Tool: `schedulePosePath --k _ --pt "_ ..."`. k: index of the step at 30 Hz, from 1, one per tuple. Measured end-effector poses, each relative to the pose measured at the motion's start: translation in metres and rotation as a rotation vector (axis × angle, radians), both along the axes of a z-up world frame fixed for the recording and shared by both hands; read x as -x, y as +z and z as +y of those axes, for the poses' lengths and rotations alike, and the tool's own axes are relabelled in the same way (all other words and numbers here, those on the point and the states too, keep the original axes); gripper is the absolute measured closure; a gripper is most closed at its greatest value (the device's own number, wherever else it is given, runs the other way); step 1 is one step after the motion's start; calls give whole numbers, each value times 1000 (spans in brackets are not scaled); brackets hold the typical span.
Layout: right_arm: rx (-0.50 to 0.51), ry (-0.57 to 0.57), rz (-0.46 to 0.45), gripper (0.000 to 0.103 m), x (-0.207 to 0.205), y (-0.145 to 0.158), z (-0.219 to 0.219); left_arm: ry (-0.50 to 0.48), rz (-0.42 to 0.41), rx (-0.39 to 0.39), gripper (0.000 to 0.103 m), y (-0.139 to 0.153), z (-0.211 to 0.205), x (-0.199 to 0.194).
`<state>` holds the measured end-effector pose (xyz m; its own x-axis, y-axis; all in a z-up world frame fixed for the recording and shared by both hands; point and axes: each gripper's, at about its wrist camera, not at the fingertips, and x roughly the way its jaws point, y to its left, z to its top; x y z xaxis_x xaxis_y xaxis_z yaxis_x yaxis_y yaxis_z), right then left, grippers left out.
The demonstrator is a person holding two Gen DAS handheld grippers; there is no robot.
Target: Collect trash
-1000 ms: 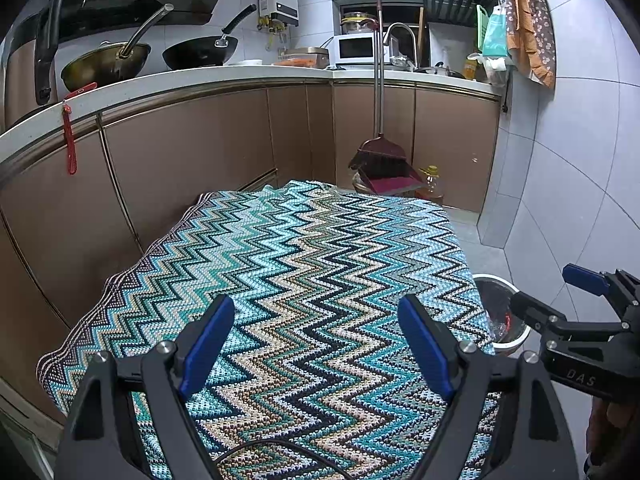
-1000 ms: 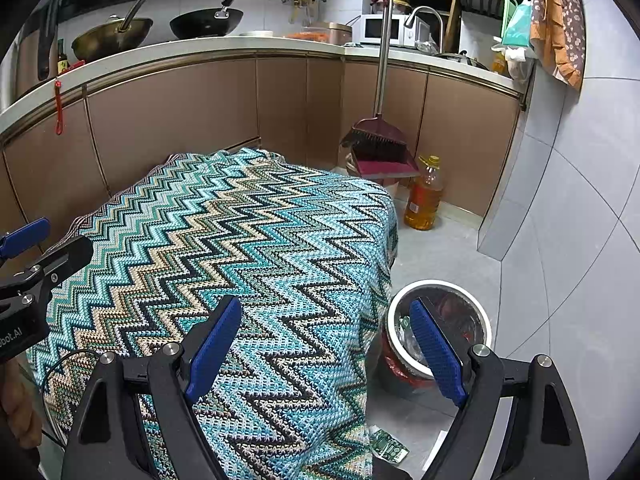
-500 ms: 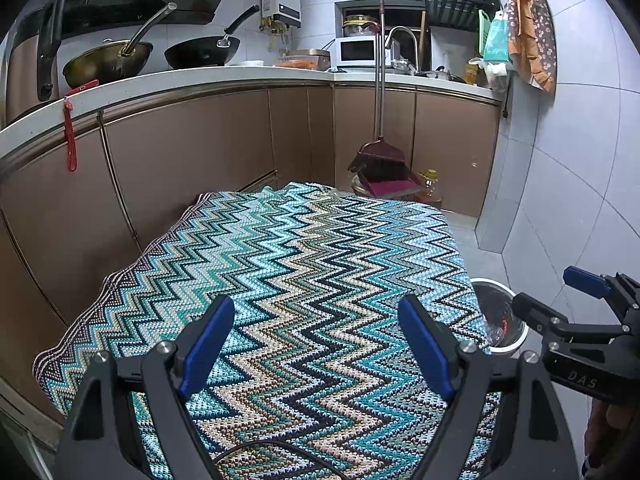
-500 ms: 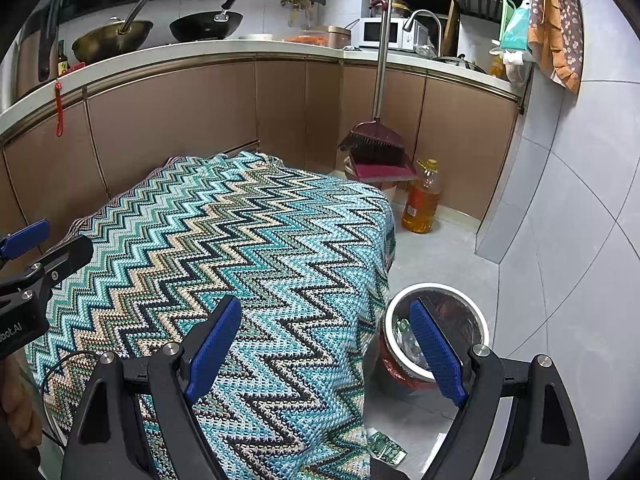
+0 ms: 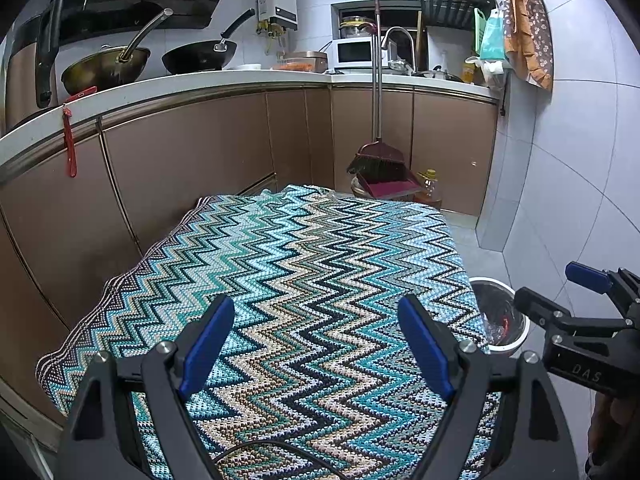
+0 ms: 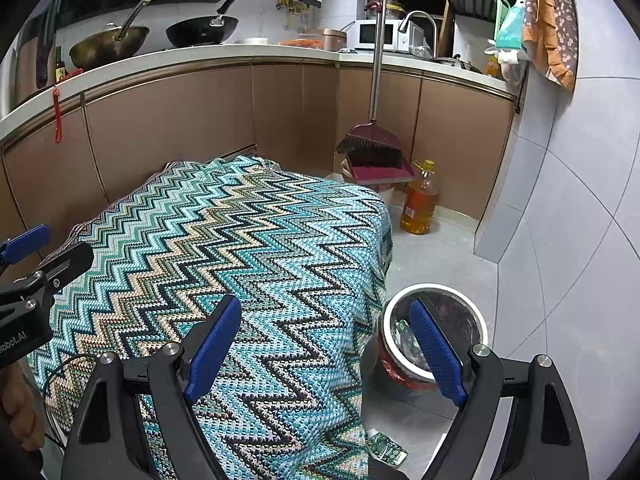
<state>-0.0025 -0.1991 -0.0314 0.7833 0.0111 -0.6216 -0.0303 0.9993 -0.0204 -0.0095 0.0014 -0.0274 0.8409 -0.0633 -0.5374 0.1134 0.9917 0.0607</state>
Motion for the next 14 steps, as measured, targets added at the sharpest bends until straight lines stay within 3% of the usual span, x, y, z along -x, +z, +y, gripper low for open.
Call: schedulePosePath --k 14 --pt "-8 -42 -21 16 3 1 -12 -37 19 -2 20 0 -11 0"
